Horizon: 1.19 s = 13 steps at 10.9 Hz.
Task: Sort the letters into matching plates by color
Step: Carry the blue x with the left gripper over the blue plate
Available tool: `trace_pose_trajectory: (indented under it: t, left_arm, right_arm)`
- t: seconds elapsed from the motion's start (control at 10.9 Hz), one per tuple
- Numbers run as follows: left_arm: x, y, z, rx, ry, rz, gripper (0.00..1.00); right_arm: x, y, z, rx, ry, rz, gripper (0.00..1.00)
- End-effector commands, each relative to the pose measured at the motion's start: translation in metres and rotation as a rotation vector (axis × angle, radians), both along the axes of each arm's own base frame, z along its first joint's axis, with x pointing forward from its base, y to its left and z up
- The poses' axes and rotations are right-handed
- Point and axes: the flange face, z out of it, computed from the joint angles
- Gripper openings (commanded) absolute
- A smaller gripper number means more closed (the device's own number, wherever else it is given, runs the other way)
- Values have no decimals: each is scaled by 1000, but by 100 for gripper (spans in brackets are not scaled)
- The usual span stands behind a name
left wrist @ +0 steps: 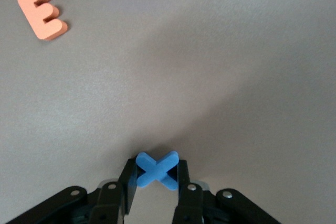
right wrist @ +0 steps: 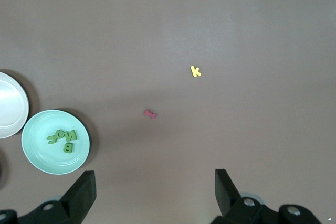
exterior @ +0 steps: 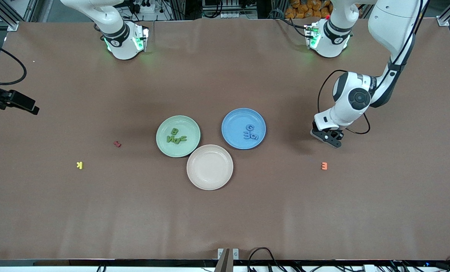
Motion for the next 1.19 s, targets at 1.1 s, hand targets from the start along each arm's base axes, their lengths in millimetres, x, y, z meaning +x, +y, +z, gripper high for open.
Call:
trace_pose_trajectory:
  t: [1.1]
  left_arm:
    - [4,-197,76,-64,-7,373,0]
  right_arm:
    - [0,0,-3,-18,4,-1,100]
